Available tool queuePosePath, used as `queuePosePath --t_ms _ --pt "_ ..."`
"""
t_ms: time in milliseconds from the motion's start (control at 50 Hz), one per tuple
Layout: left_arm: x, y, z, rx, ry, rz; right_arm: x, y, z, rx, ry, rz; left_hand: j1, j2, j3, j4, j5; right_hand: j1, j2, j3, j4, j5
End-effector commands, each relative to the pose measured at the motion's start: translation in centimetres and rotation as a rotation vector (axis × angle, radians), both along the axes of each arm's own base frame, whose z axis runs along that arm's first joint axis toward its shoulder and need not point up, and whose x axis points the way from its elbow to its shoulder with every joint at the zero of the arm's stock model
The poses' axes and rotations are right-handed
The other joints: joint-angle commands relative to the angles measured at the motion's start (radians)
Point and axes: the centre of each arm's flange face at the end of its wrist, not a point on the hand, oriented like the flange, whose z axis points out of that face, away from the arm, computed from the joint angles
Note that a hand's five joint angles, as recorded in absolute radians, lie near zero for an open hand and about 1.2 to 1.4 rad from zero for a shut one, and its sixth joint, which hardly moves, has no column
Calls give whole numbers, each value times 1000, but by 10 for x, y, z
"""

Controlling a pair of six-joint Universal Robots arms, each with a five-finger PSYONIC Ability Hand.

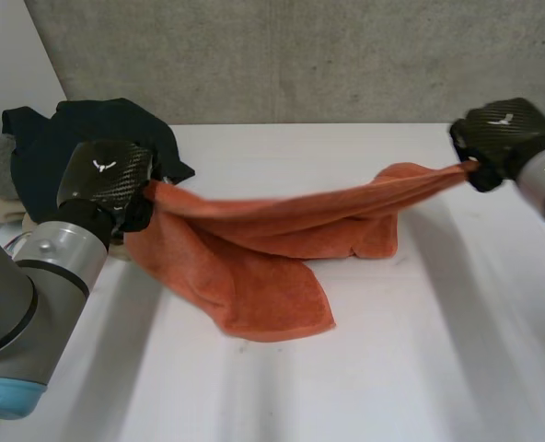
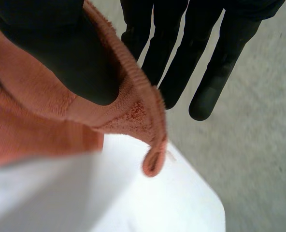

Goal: Fold the laundry.

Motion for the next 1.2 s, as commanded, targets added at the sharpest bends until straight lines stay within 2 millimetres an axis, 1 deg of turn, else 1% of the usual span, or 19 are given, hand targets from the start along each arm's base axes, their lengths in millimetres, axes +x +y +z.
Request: queuePosePath --t_ms 20,140,200,260,340,380,400,420,480,560,640,720,780,800,880,1020,1060,1160,1200 --pt "-3 2 -11 66 -31 -54 -26 37 9 182 300 34 290 196 202 195 222 261 215 207 199 222" --pt "-15 -20 -50 139 -124 -89 -26 39 -3 235 336 55 290 196 202 195 222 261 215 207 199 222" --pt "-22 -36 -60 124 -182 -96 -22 10 -15 200 263 15 290 196 202 195 222 261 215 207 199 222" --pt "-38 -65 -45 -8 -218 -99 -18 -26 -8 72 140 -43 290 196 202 195 222 261 215 207 199 222" --pt "-56 -105 8 -258 -173 -63 -16 -61 33 -173 -52 -115 290 196 202 195 222 261 215 207 199 222" --pt "-62 -119 58 -448 -97 -35 -17 -73 56 -302 -140 -143 290 196 202 195 222 261 215 207 199 222" --pt "-62 -125 90 -578 -44 -12 -19 -83 86 -478 -249 -173 290 196 202 195 222 261 215 207 199 222" --pt "-63 -125 104 -636 -19 -4 -21 -86 100 -565 -301 -186 290 196 202 195 222 261 215 207 199 222" --pt "-61 -126 144 -803 70 30 -25 -87 126 -730 -377 -204 290 196 202 195 222 261 215 207 199 222" --pt "-60 -117 161 -862 105 37 -25 -82 146 -845 -410 -190 290 196 202 195 222 261 215 207 199 222" --pt "-57 -112 140 -764 67 26 -22 -80 139 -809 -397 -181 290 196 202 195 222 261 215 207 199 222" --pt "-53 -103 104 -633 12 16 -16 -80 105 -686 -358 -143 290 196 202 195 222 261 215 207 199 222" --pt "-50 -96 76 -542 -26 9 -13 -77 72 -570 -327 -112 290 196 202 195 222 261 215 207 199 222" --pt "-47 -89 53 -475 -56 1 -11 -75 53 -501 -308 -103 290 196 202 195 222 261 215 207 199 222" --pt "-39 -70 4 -335 -123 -18 -14 -64 4 -317 -267 -107 290 196 202 195 222 261 215 207 199 222" --pt "-26 -27 -76 -85 -235 -62 -19 -41 -62 -110 -174 -125 290 196 202 195 222 261 215 207 199 222" --pt "-23 -19 -87 -43 -254 -67 -20 -34 -82 -65 -111 -121 290 196 202 195 222 261 215 207 199 222" --pt "-18 0 -101 38 -285 -82 -21 -25 -98 -41 -12 -106 285 191 197 190 217 261 215 207 199 222" --pt "-18 5 -101 65 -293 -93 -21 -24 -100 -41 11 -103 -134 -227 -221 -229 -202 261 215 207 199 222"
